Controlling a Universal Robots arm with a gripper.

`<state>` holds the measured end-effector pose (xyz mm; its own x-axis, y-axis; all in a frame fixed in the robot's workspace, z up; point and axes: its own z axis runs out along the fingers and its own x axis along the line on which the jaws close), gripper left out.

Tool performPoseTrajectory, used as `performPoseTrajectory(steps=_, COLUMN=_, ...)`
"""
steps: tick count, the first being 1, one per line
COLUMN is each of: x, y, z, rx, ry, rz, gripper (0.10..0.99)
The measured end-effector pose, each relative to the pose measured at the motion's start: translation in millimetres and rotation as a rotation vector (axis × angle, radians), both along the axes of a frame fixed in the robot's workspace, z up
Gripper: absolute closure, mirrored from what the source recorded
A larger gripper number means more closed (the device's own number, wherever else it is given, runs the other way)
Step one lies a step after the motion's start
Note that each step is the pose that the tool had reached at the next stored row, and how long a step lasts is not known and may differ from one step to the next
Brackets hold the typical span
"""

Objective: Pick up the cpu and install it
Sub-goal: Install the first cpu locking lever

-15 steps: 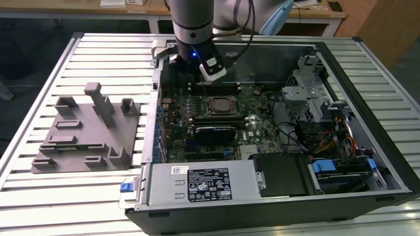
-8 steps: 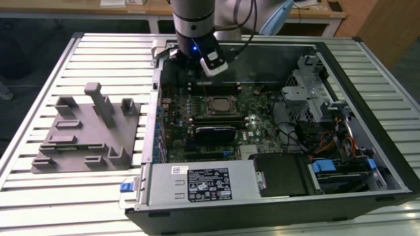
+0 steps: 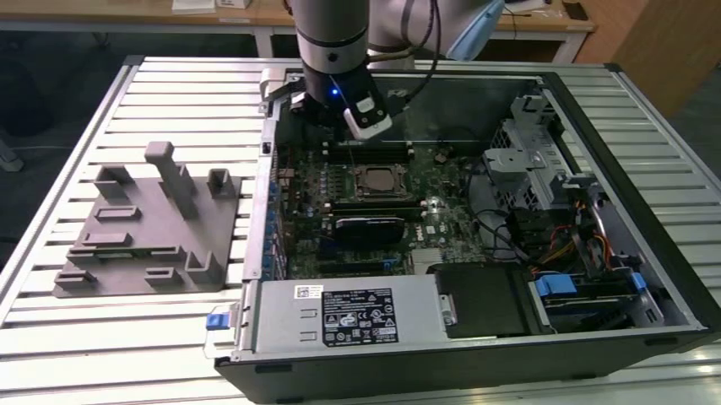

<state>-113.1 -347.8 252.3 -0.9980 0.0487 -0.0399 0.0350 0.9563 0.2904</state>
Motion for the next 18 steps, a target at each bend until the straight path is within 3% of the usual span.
performPoseTrajectory(steps=3, x=3.1, y=0.0, z=-3.0, rx=0.000, ry=0.0001, rz=0.000, gripper=0.980)
performPoseTrajectory(steps=13, x=43.4, y=0.0, z=-3.8, rx=-0.001, ry=0.0039, rz=0.000, gripper=0.980)
performPoseTrajectory(steps=18, x=44.3, y=-0.1, z=-3.9, rx=-0.001, ry=0.0040, rz=0.000, gripper=0.980)
